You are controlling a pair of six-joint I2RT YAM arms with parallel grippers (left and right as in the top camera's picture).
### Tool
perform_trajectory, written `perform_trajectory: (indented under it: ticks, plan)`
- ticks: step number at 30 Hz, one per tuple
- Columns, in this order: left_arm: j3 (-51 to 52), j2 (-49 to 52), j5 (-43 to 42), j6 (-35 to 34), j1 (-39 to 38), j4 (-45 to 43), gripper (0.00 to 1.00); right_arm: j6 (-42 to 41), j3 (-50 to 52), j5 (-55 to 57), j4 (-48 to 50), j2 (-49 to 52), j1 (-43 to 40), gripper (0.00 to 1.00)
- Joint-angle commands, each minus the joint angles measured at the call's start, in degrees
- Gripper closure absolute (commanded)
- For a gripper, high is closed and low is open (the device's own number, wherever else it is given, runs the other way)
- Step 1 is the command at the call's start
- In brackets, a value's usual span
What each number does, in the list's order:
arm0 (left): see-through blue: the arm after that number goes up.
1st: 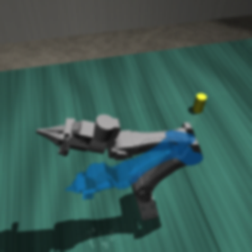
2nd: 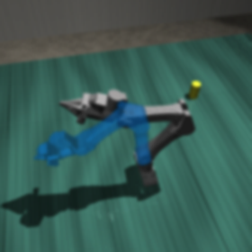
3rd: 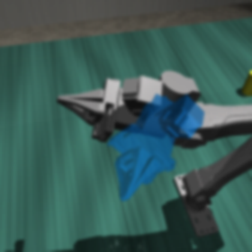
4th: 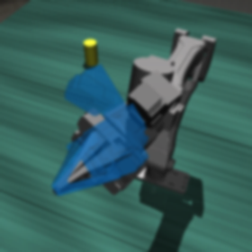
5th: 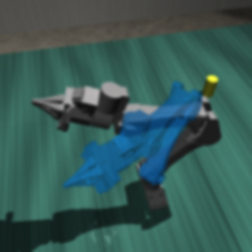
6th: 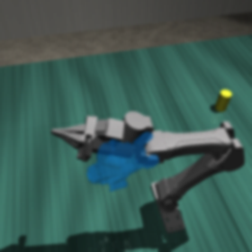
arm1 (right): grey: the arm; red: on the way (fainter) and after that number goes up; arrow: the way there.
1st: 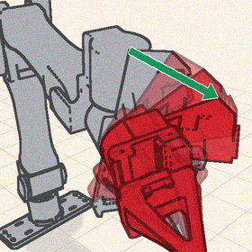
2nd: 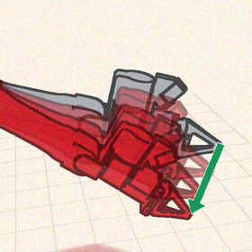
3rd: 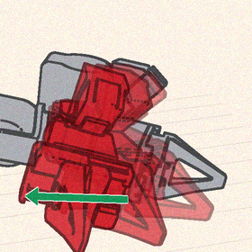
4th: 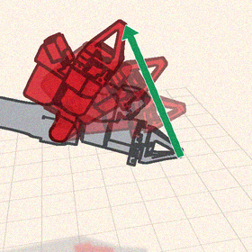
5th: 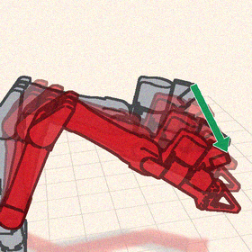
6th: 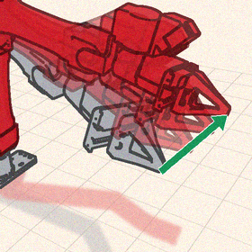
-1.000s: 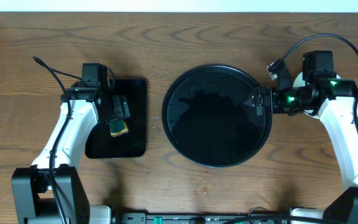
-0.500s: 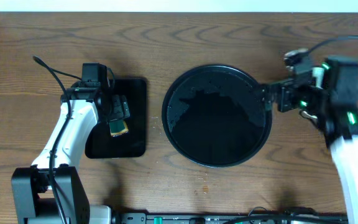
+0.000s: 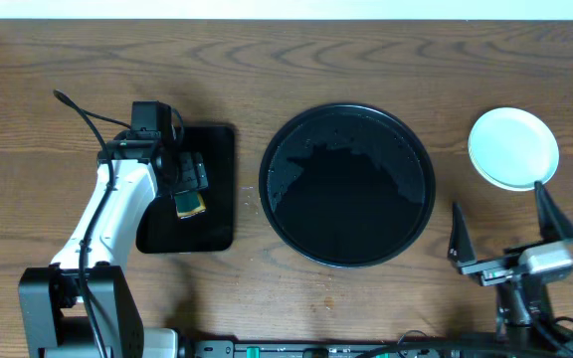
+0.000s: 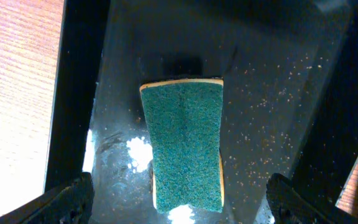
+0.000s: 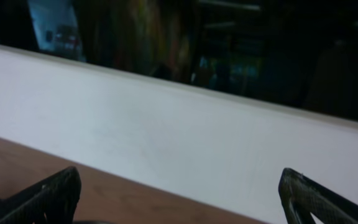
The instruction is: Clean dirty plates on tray and stack at the side
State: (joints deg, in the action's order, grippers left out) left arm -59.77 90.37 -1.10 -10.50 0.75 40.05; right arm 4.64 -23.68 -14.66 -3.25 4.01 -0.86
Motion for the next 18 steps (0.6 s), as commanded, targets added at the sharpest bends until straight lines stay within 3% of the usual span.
perform_trajectory:
  ticks: [1, 11, 18]
  plan:
    - [0.31, 0.22, 0.31, 0.11, 0.31, 0.11, 0.11, -1.16, 7.08, 3.21, 2.05, -3.85, 0.94, 0.01]
    - [0.31, 0.22, 0.31, 0.11, 0.31, 0.11, 0.11, -3.98, 22.73, 3.23, 13.73, -3.74, 1.27, 0.01]
    - [0.31, 0.22, 0.31, 0.11, 0.31, 0.11, 0.11, -4.2, 23.37, 1.92, 0.35, -3.74, 1.27, 0.01]
